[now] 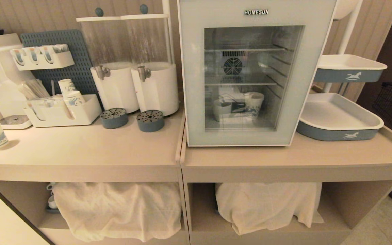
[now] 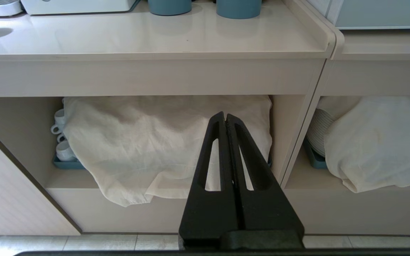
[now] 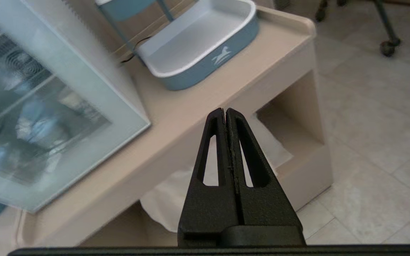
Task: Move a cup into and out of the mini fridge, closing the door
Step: Open the freezer door
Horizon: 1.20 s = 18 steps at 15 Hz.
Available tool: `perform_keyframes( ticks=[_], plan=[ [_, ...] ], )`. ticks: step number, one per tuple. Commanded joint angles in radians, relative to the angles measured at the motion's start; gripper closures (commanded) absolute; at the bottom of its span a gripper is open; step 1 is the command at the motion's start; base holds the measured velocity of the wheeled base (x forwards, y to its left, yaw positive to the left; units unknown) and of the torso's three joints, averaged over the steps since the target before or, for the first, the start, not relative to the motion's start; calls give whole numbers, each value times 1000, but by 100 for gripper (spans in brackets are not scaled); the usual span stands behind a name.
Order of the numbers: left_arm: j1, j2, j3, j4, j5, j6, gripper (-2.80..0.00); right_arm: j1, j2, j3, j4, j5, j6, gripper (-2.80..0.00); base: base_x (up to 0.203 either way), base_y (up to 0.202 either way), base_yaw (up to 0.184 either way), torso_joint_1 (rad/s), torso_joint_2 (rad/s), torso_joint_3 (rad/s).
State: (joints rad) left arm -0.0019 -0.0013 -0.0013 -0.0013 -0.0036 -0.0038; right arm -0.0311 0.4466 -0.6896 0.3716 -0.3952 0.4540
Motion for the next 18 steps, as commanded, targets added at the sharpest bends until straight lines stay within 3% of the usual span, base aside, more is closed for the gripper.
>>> perform_keyframes(
  ticks=[1,3,6,8,12,14,18],
  plan=[
    [0,1,1,0,0,0,0,-29,-149,85,-25,67,-26,0,0,0,0,0,0,0],
    [0,1,0,0,0,-1,0,-34,-169,242,-272,138,-105,0,0,0,0,0,0,0],
    [0,1,0,0,0,-1,0,-36,-172,525,-698,281,-334,0,0,0,0,0,0,0],
    [0,1,0,0,0,0,0,-37,-173,646,-827,356,-422,0,0,0,0,0,0,0],
    [0,1,0,0,1,1,0,-37,-175,707,-787,385,-416,0,0,0,0,0,0,0],
    [0,1,0,0,-1,1,0,-29,-186,702,-756,485,-395,0,0,0,0,0,0,0],
    [0,1,0,0,0,-1,0,25,-297,652,-476,526,-367,0,0,0,0,0,0,0]
  ],
)
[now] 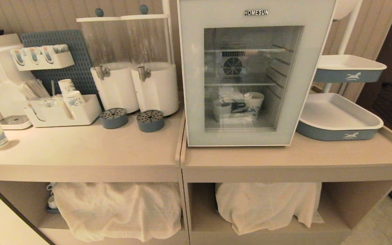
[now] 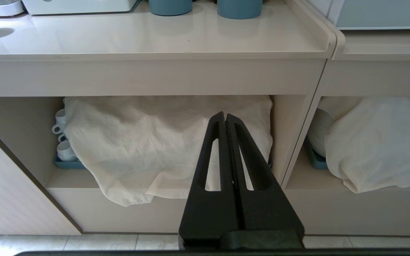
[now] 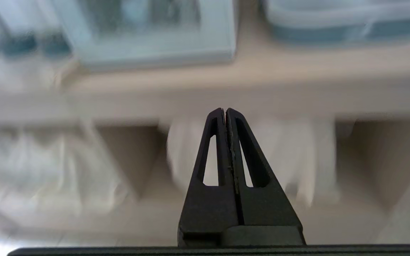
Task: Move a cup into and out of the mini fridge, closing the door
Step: Open the freezer door
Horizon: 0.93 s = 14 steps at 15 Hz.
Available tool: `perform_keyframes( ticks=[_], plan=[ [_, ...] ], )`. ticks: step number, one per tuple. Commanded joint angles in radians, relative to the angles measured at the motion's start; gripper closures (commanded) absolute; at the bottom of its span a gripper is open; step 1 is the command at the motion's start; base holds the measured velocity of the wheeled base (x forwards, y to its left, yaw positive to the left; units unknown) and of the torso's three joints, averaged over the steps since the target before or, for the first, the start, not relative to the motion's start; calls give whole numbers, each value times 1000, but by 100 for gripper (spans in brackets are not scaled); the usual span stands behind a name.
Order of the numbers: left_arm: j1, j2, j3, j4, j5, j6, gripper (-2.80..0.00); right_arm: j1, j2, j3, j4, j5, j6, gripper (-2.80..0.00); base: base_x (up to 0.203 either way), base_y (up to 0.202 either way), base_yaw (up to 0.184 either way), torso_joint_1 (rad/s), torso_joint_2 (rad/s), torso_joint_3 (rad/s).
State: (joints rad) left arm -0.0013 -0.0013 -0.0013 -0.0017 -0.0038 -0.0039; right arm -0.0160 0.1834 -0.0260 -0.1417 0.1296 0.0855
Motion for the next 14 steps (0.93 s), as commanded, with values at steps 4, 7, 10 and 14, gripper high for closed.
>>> perform_keyframes(
  ticks=[4,7,10,14],
  plan=[
    [0,1,0,0,1,-1,0,13,-152,-8,94,1,7,0,0,0,0,0,0,0],
    [0,1,0,0,-1,-1,0,13,-182,-17,194,-102,-62,0,0,0,0,0,0,0],
    [0,1,1,0,-1,1,0,13,-182,18,172,-125,-121,0,0,0,0,0,0,0],
    [0,1,0,0,-1,1,0,13,-182,18,171,-125,-118,0,0,0,0,0,0,0]
  ],
)
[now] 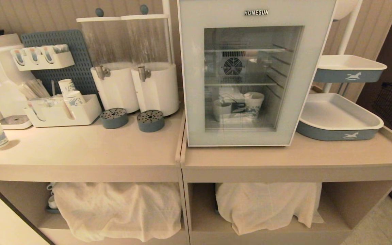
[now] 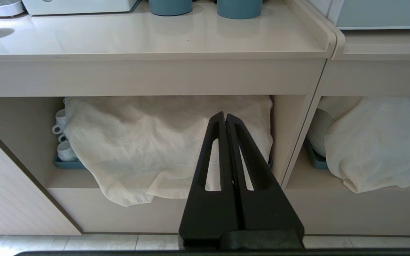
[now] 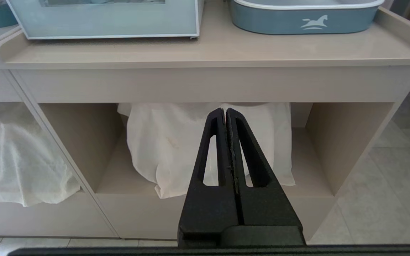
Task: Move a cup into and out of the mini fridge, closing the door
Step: Open the freezer door
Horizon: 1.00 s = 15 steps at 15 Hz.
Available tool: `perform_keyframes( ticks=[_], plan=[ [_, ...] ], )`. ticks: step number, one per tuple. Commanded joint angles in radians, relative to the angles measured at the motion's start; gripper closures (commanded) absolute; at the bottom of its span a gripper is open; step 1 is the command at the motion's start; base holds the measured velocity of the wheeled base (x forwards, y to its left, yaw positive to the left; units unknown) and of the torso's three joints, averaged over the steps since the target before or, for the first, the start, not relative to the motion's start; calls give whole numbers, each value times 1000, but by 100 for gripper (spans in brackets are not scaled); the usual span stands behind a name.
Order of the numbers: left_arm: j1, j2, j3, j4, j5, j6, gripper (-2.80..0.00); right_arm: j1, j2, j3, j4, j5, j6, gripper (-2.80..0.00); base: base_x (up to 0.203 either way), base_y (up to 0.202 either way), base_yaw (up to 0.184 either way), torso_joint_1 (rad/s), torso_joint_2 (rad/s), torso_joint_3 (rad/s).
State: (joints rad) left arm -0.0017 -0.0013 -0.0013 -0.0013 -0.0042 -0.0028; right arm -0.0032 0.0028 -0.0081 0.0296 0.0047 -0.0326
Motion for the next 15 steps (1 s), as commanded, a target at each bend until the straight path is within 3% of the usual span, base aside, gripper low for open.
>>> perform_keyframes(
  ticks=[1,15],
  plan=[
    [0,1,0,0,1,0,0,0,-1,2,-2,1,2,0,0,0,0,0,0,0],
    [0,1,0,1,0,3,0,0,-1,0,-2,-2,29,0,0,-5,0,0,0,0]
  ],
)
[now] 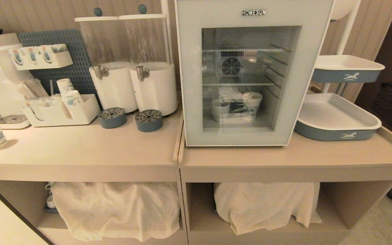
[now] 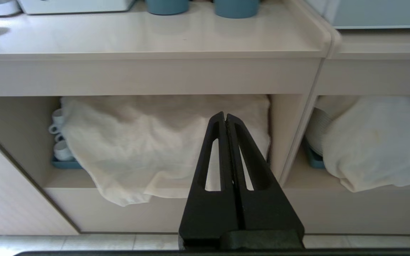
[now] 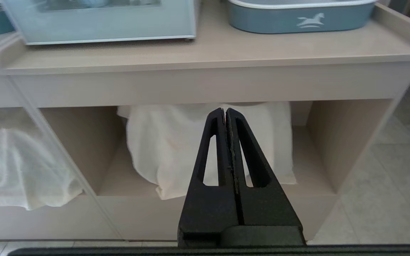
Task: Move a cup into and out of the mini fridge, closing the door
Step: Open the freezer door
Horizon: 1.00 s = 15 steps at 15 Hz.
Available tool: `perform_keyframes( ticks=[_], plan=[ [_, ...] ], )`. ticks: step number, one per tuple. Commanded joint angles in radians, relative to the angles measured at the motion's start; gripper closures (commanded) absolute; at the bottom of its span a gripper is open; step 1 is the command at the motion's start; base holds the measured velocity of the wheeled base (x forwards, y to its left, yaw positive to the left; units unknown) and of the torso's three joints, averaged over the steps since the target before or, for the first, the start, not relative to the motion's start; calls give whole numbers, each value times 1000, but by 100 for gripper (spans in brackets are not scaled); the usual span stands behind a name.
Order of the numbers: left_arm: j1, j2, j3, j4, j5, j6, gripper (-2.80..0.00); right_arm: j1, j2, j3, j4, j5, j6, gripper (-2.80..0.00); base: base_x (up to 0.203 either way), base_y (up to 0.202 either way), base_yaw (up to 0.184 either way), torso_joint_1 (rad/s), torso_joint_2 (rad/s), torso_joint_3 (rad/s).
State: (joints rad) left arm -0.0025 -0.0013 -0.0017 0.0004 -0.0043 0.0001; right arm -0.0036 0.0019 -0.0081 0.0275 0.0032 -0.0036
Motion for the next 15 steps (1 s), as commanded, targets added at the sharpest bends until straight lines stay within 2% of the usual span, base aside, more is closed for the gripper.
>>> perform_keyframes(
  ticks=[1,5,15],
  plan=[
    [1,1,0,0,0,0,0,1,0,0,2,0,0,0,1,-140,-4,2,-1,2],
    [1,1,0,-2,0,0,0,1,0,0,3,0,-1,0,0,-152,-2,3,2,0],
    [0,1,0,0,0,3,0,1,0,-1,5,0,-1,0,9,0,0,0,-1,0]
  ],
)
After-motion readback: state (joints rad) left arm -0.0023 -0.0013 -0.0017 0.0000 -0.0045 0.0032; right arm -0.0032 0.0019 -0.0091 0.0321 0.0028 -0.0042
